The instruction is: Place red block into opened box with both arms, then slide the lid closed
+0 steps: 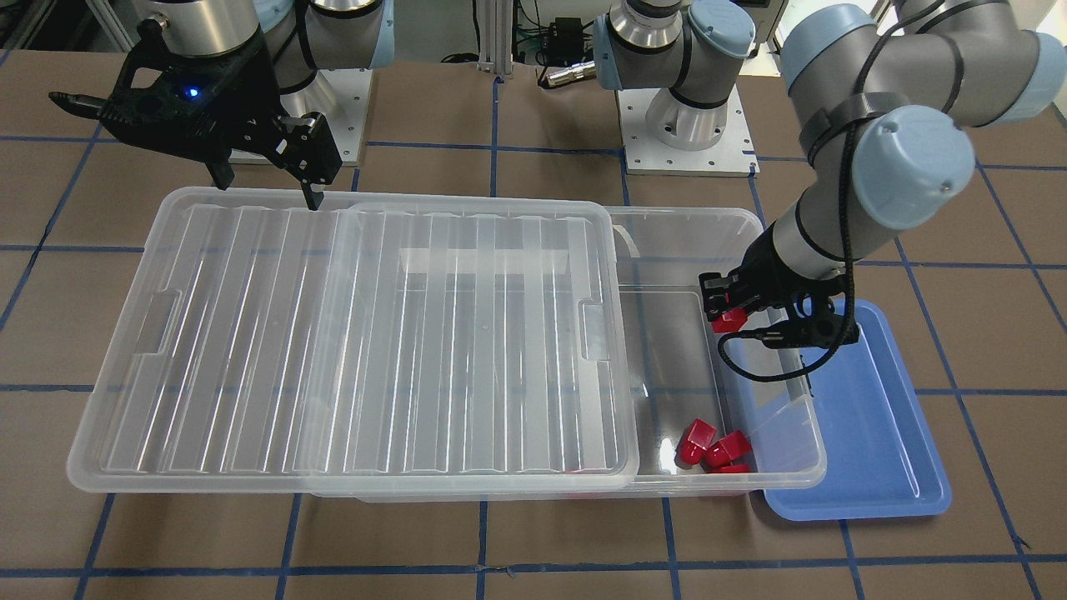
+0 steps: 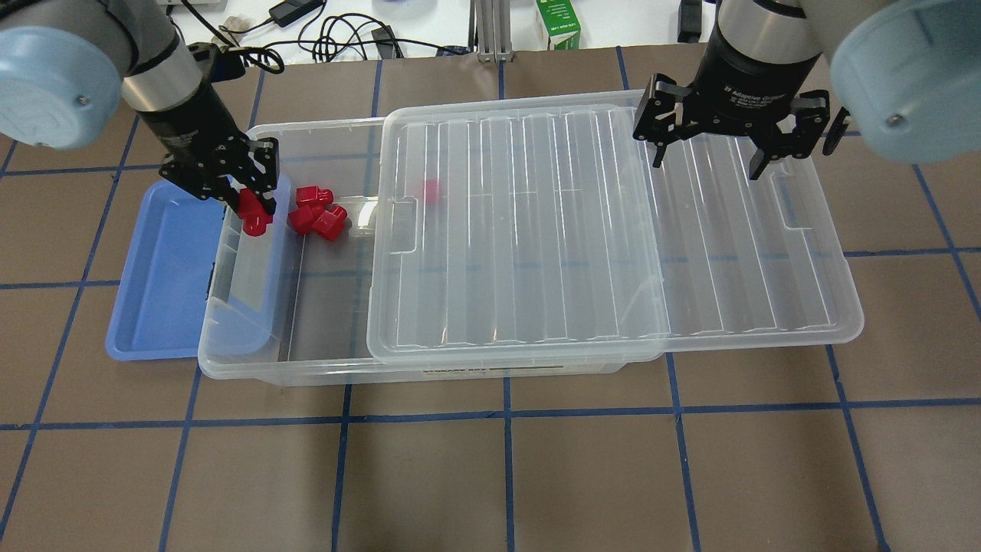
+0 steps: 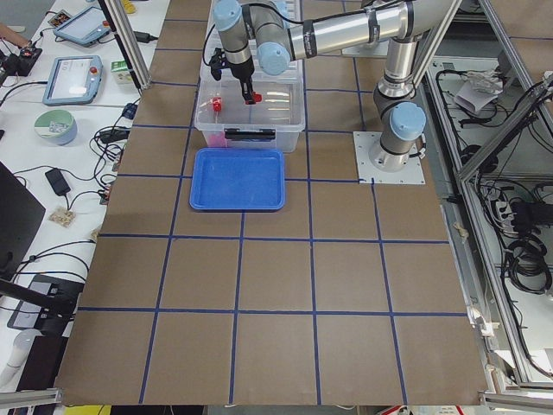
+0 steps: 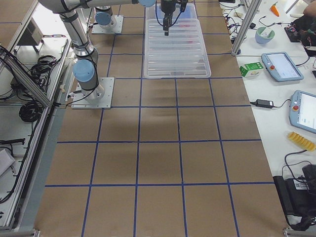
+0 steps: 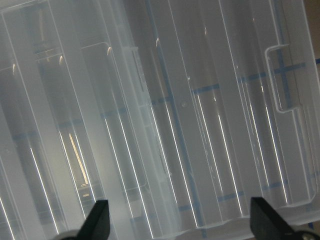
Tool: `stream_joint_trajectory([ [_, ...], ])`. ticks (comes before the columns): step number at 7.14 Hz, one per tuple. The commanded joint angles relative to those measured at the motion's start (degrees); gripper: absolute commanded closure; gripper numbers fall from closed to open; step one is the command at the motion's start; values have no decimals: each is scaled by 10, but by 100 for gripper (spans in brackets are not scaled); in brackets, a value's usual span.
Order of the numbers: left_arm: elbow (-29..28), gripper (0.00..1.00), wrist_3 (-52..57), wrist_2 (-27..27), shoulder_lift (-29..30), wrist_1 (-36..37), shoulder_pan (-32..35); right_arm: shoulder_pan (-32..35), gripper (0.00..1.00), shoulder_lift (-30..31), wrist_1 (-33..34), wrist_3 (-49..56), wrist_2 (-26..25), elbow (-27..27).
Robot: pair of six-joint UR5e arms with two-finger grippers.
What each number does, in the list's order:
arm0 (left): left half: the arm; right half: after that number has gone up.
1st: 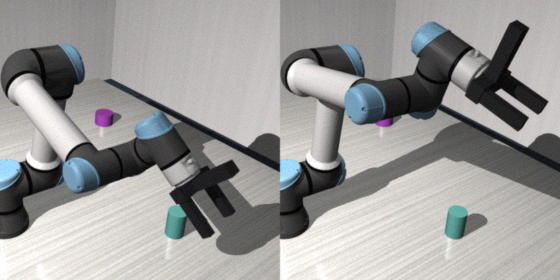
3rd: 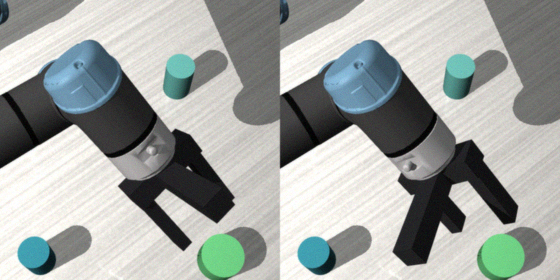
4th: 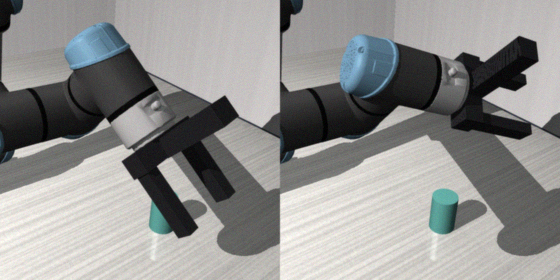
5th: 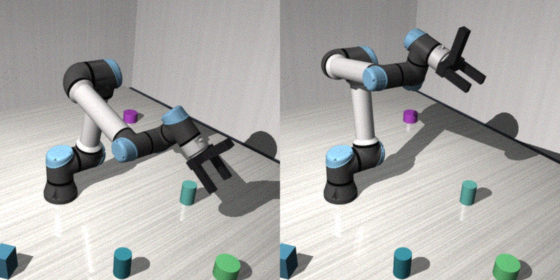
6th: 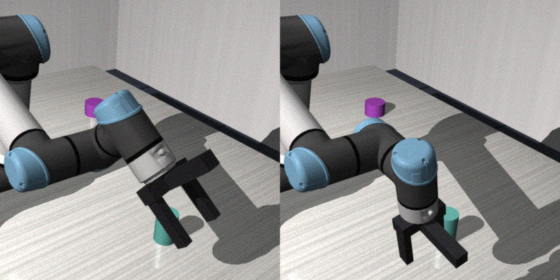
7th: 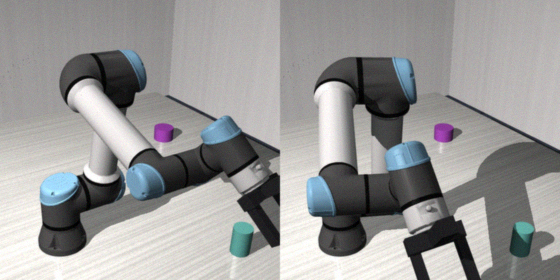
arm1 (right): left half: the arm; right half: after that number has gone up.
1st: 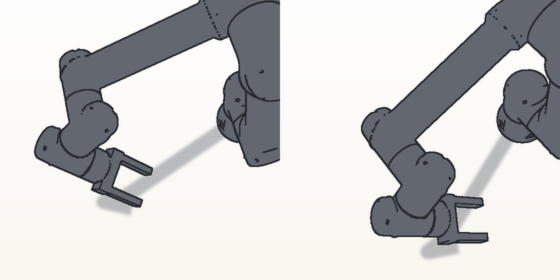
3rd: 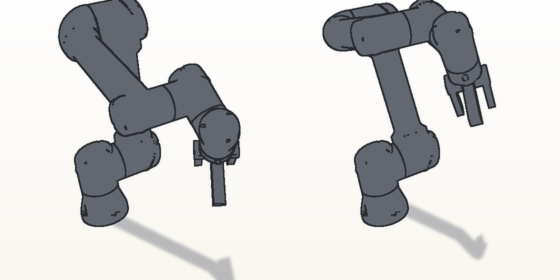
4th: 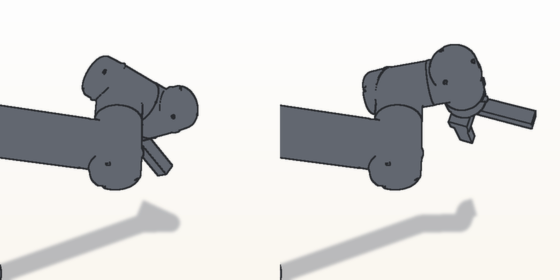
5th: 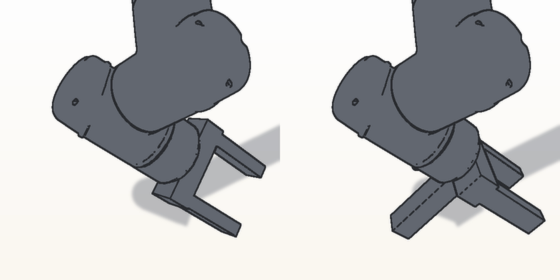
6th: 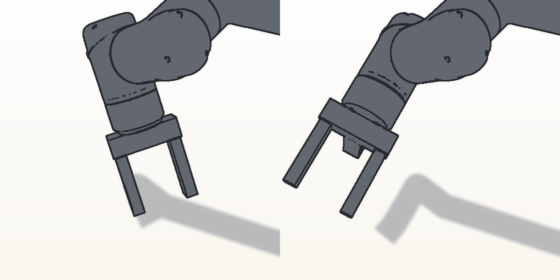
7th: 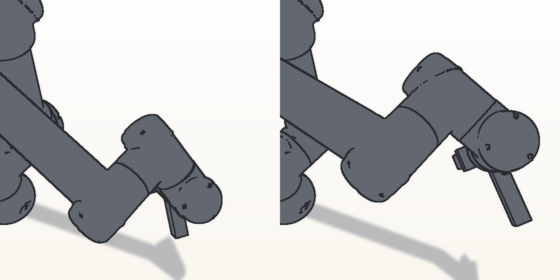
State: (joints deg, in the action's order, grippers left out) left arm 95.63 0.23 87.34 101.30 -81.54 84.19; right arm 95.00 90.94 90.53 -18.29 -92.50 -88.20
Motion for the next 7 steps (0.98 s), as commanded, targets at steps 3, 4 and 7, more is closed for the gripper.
stream_joint_trajectory([
  [3, 111, 99, -24, -2, 15, 118, 7, -1, 0, -1, 0, 1, 1, 4],
  [4, 137, 98, -23, -2, 16, 150, 8, -2, 0, 0, 0, 2, 1, 5],
  [7, 166, 62, -22, -2, 22, 169, 9, -11, 0, -1, 0, 27, 6, 3],
])
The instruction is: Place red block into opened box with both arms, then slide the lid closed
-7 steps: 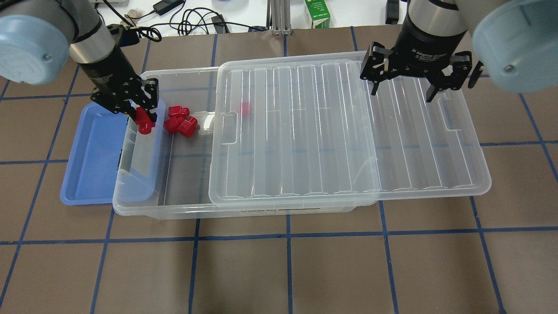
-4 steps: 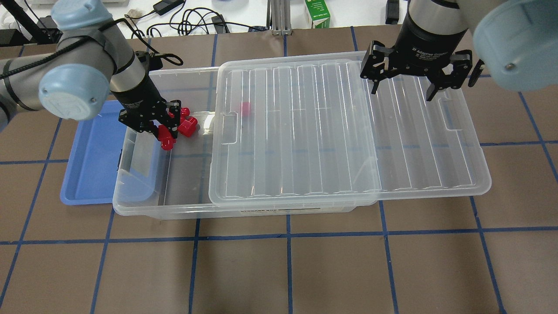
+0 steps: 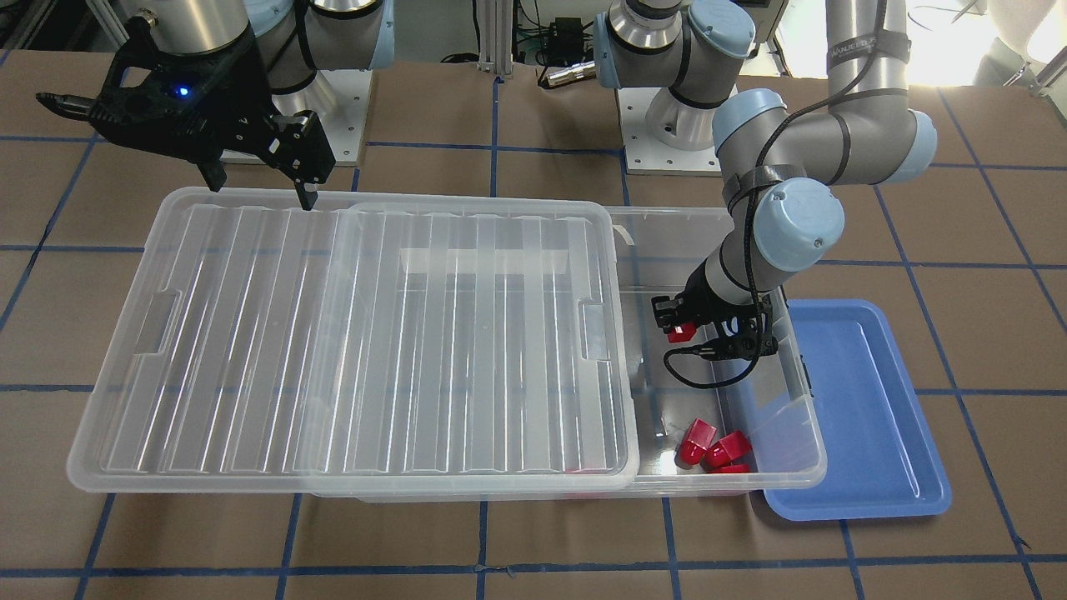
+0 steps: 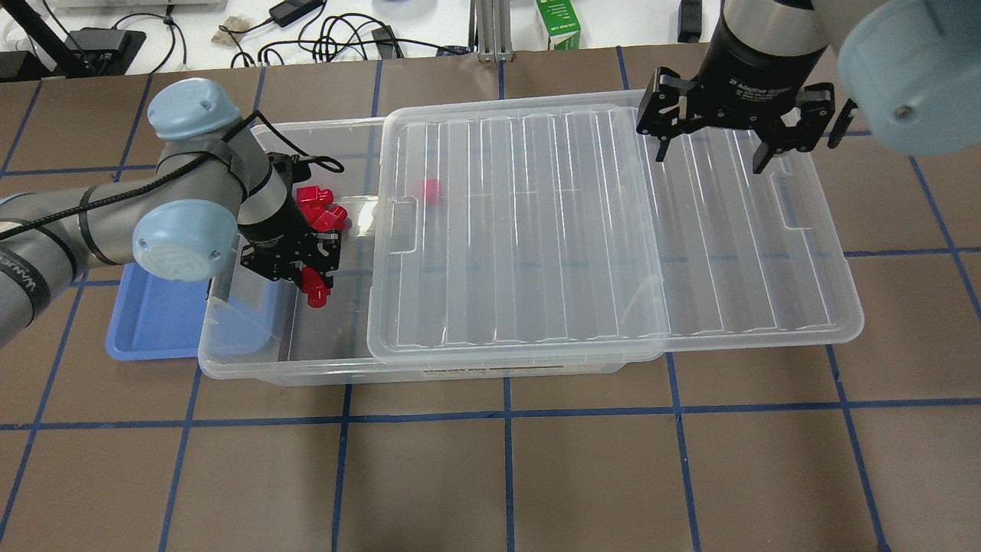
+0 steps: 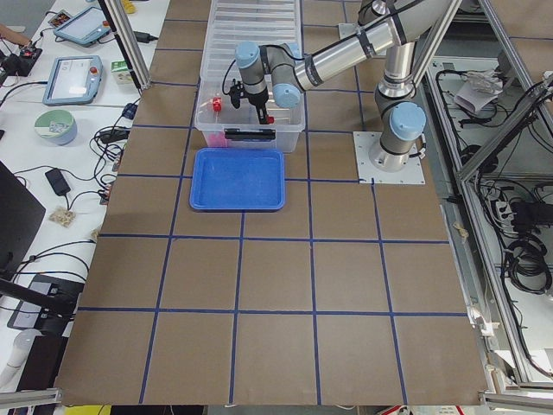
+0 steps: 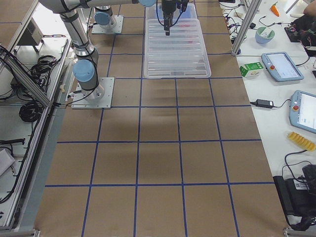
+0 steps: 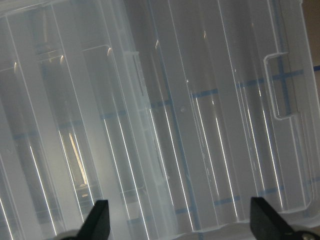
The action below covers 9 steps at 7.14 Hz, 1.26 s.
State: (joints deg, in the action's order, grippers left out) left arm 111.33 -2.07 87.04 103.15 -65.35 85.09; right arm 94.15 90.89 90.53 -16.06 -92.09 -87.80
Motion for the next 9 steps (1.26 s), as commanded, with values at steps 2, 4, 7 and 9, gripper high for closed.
stream_joint_trajectory([
  [2, 0, 0, 9, 4, 10, 49, -2, -4, 0, 2, 0, 3, 2, -4],
  [4, -54, 0, 8, 4, -13, -10, 2, -16, 0, 1, 4, 26, -6, -3],
  [7, -182, 0, 2, 6, -58, -187, 15, -159, 0, 4, 0, 192, -36, -2],
  [9, -207, 0, 4, 31, -87, -217, 17, -281, 0, 0, -1, 320, -33, -9],
])
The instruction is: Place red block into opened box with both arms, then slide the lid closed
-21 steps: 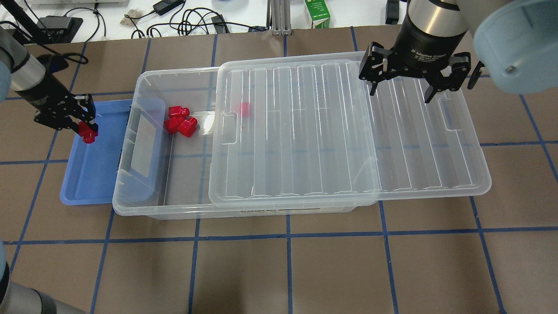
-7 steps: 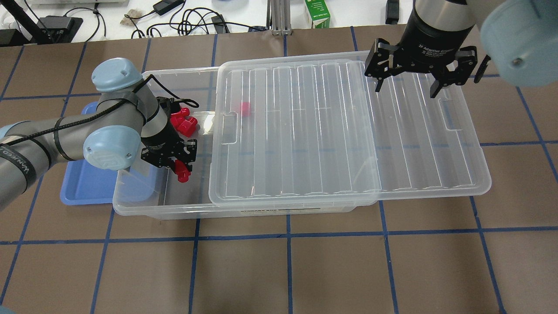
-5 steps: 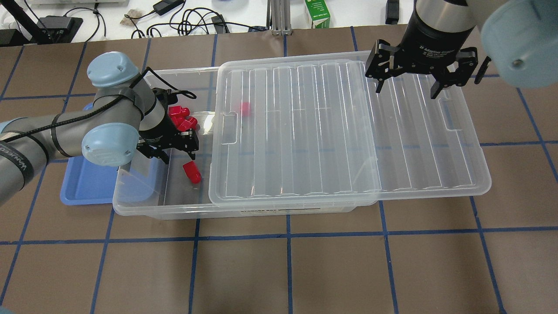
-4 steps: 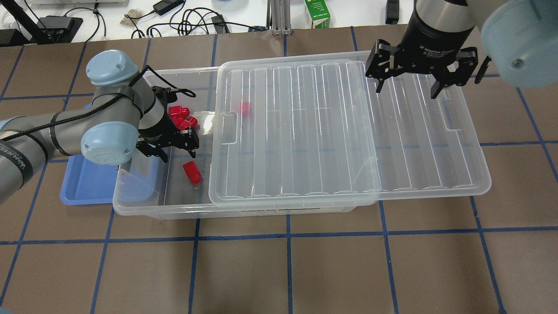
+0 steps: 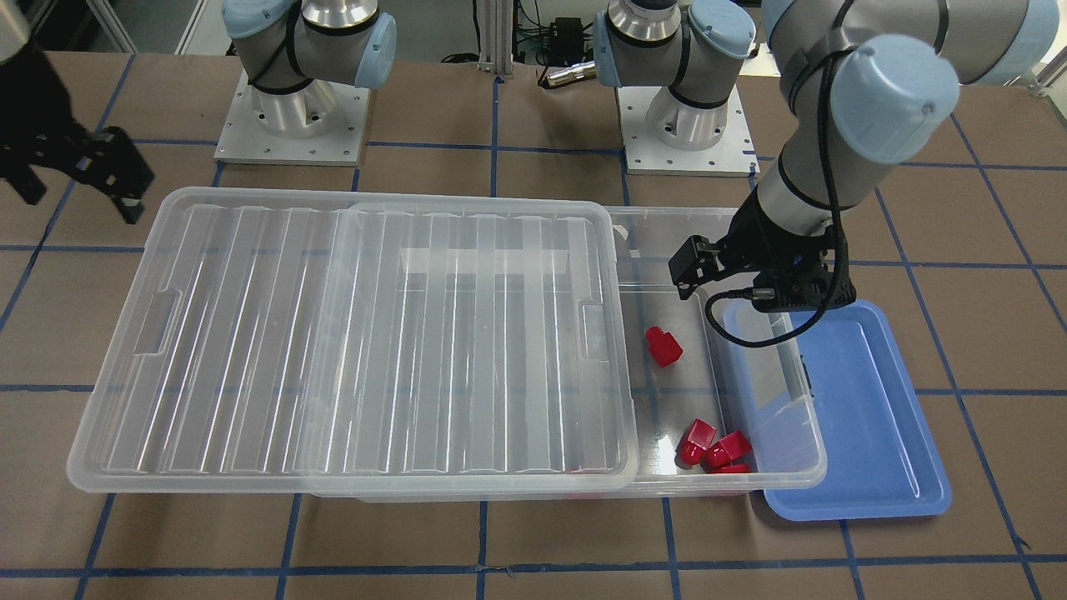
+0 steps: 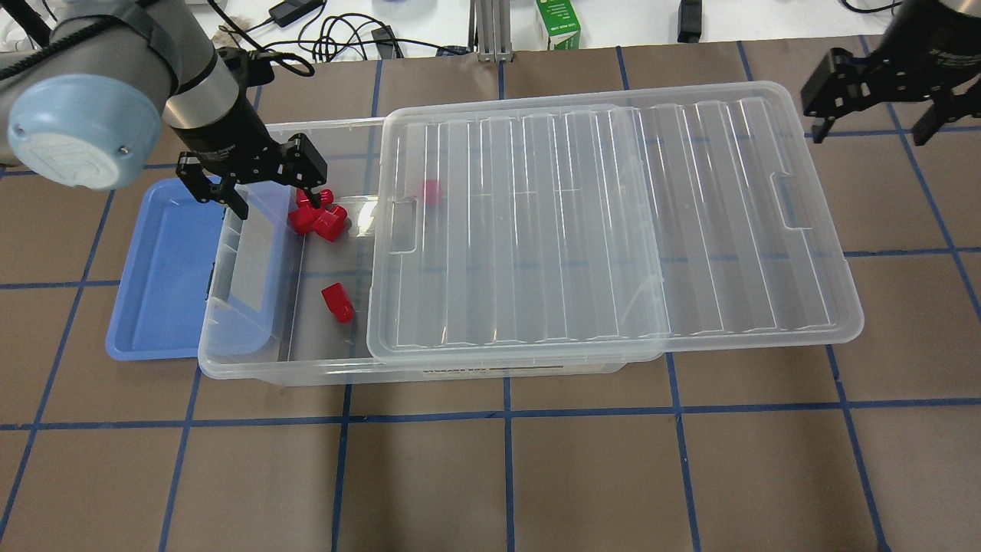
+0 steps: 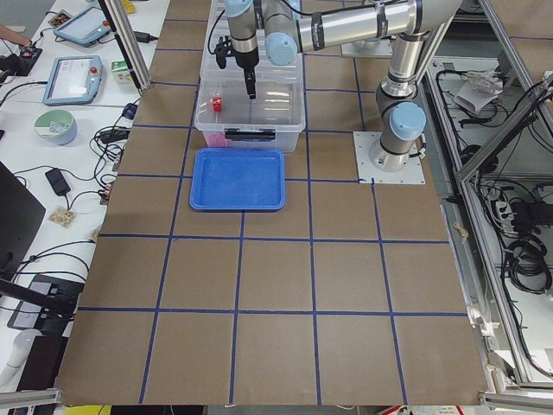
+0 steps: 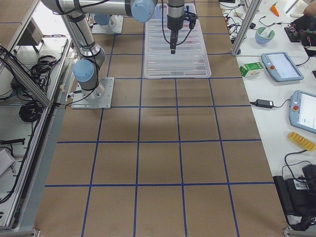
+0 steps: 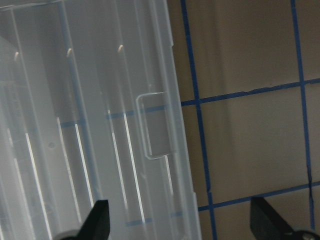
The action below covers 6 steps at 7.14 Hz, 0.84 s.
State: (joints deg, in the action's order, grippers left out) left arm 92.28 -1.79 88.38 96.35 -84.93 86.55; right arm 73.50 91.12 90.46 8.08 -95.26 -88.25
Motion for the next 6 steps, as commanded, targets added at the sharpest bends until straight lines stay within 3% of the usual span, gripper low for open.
stream_joint_trajectory([
  [1, -14, 0, 6, 19, -34, -22, 4, -105, 0, -15, 7, 152, -1, -11],
  [2, -12, 0, 7, 20, -46, -21, 12, -128, 0, -26, 50, 188, -3, -24],
  [6, -12, 0, 47, 18, -60, -19, 23, -129, 0, -38, 142, 162, 14, -151],
])
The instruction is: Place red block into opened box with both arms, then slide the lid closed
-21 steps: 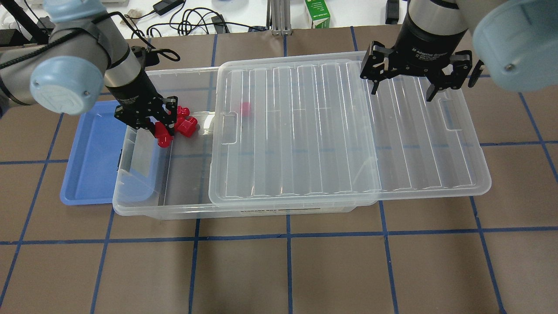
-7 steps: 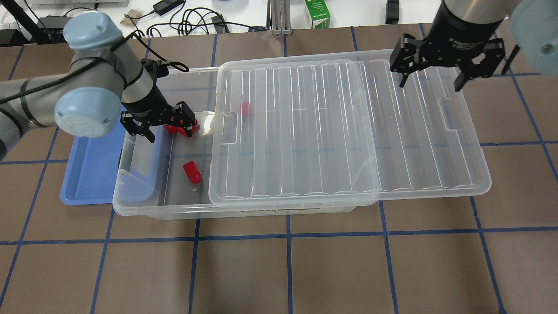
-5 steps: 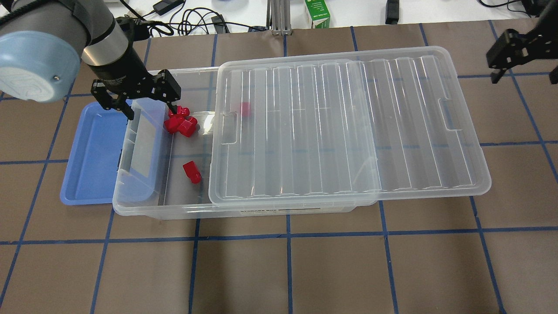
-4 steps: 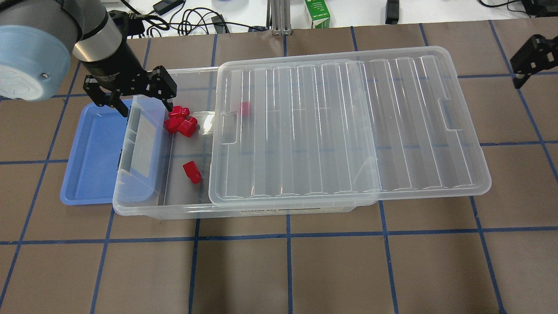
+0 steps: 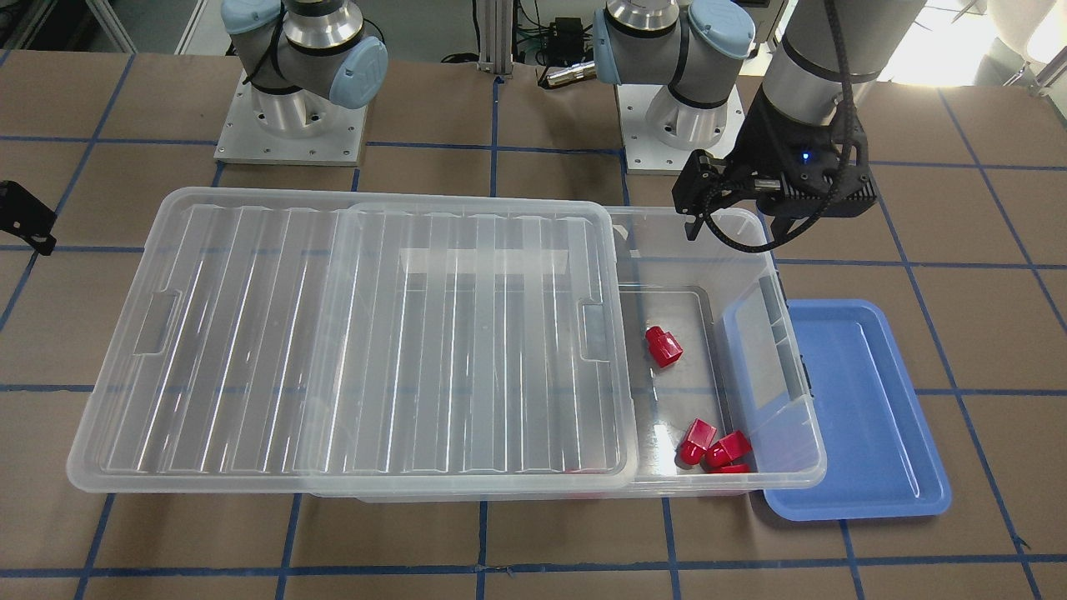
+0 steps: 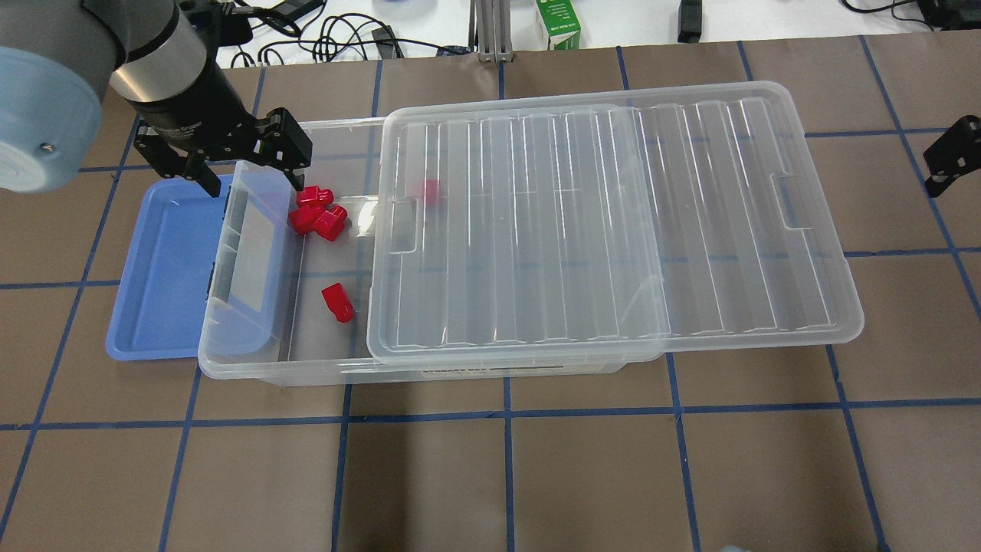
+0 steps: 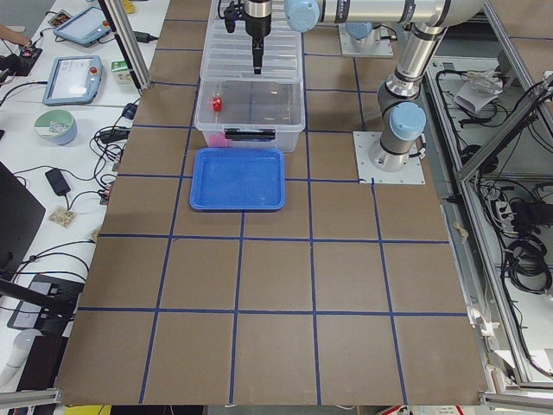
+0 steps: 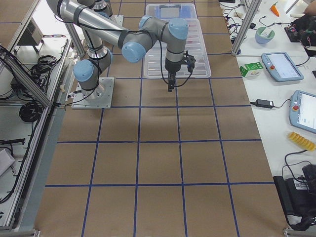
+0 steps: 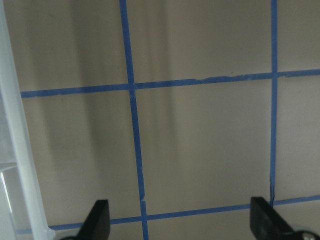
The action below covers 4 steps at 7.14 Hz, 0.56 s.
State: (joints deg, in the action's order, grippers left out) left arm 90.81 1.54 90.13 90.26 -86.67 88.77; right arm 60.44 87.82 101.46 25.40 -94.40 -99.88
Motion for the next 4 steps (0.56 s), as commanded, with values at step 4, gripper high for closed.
stream_joint_trajectory([
  [4, -13, 0, 67, 0, 3, -15, -2, 48, 0, -41, 50, -71, 31, -38],
])
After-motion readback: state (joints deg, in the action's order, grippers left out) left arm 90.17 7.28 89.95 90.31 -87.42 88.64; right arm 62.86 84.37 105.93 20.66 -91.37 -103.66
